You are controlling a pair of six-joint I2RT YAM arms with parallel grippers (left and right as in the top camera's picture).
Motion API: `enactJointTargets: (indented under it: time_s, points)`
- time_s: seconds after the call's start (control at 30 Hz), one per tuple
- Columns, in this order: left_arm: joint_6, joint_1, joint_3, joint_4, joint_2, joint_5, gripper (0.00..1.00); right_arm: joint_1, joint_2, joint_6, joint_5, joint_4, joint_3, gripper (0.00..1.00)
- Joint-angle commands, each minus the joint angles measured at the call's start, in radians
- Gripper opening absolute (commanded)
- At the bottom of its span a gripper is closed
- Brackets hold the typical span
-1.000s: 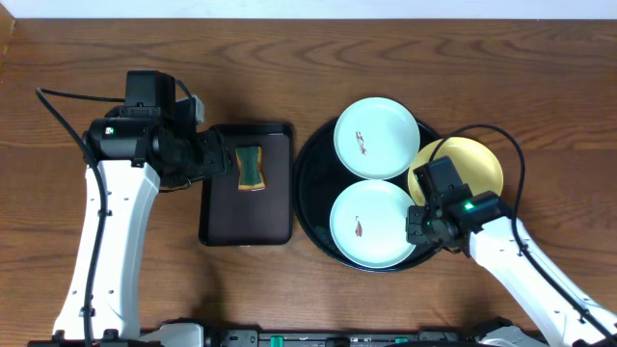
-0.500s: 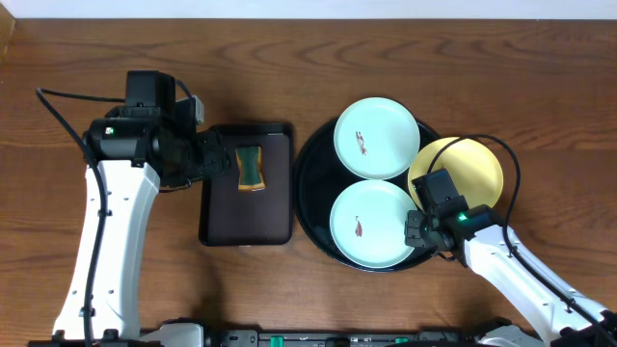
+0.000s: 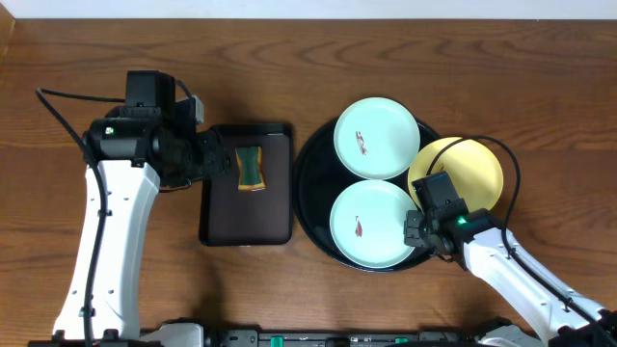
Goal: Clean dirty plates on tray and stack at the side
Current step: 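Move left gripper over the sponge and right gripper to the yellow plate edge, then lower the left gripper and grasp the orange-green sponge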
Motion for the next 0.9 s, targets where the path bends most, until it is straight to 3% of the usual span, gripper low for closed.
enactJointTargets:
  time_s: [0.0,0.3,0.6,0.73,0.87]
  points:
    - [0.002,-0.002,-0.014,-0.003,0.002,0.012,0.59,0.009,0.014,0.010,0.017,0.014,-0.011,0.12]
    - [0.002,-0.002,-0.014,-0.003,0.003,-0.016,0.58,0.009,0.025,0.010,0.017,0.018,-0.012,0.01]
    - [-0.029,-0.016,-0.062,0.095,0.022,-0.018,0.59,0.009,0.025,0.010,0.017,0.021,-0.012,0.01]
    - [-0.029,-0.050,-0.109,0.173,0.064,-0.020,0.67,0.009,0.025,0.010,0.017,0.021,-0.012,0.01]
    - [-0.032,-0.095,-0.122,0.221,0.152,-0.078,0.68,0.009,0.025,0.010,0.017,0.021,-0.012,0.01]
